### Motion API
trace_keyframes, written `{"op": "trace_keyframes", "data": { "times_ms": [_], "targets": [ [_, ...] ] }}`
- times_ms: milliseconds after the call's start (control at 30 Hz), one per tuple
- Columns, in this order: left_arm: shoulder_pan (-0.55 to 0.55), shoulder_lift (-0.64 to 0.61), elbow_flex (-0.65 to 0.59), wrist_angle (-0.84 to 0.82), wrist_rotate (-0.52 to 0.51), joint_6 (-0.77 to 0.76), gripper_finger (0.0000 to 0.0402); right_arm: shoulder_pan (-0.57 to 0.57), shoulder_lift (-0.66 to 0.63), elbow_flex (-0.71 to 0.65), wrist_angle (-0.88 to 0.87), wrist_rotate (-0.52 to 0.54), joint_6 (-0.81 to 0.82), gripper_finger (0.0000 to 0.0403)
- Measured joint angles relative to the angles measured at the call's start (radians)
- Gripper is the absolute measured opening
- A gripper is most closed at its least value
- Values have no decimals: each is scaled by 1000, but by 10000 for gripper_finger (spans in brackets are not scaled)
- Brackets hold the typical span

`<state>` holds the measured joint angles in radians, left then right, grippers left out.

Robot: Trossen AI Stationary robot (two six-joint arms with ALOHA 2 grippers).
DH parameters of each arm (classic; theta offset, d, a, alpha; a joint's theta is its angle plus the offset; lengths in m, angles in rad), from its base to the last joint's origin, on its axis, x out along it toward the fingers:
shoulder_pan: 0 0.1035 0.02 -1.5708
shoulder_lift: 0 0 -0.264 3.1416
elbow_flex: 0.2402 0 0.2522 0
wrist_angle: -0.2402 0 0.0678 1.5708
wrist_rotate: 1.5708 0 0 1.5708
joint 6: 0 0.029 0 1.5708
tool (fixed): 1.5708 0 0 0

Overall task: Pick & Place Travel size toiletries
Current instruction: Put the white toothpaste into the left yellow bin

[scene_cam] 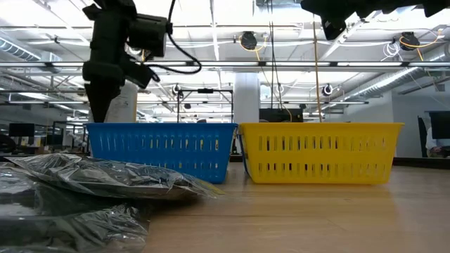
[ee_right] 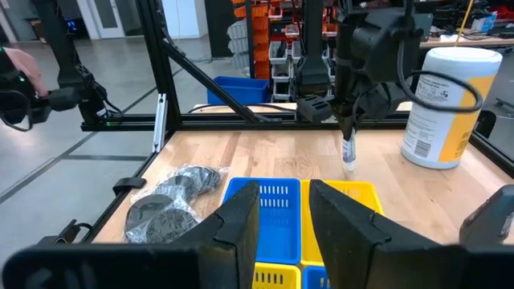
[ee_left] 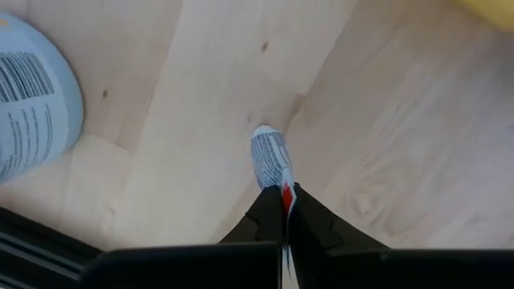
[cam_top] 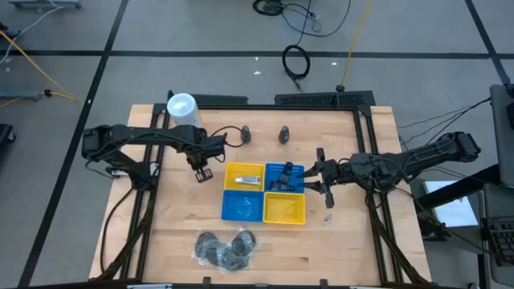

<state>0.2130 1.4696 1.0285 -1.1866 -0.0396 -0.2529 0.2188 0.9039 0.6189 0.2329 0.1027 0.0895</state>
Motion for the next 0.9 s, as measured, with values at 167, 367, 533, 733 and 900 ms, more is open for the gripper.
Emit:
{"op": "trace_keyframes", "data": {
  "times_ms": [167, 367, 533, 733, 900],
  "targets": [
    [-39, 0, 85, -43, -6, -12, 0, -1, 0, -5, 5, 0, 0, 102],
    [-107, 0, 212, -49, -5, -19, 0, -1, 0, -30, 2, 1, 2, 102],
    [-176, 0, 304, -5, -10, -2, 0, -1, 0, -33, 21, 1, 3, 102],
    [-253, -1, 374, 125, -13, 49, 0, -1, 2, -33, 68, 1, 3, 102],
    [-297, 0, 398, 265, -12, 120, 0, -5, 70, -33, 154, 30, 20, 102]
  ]
}}
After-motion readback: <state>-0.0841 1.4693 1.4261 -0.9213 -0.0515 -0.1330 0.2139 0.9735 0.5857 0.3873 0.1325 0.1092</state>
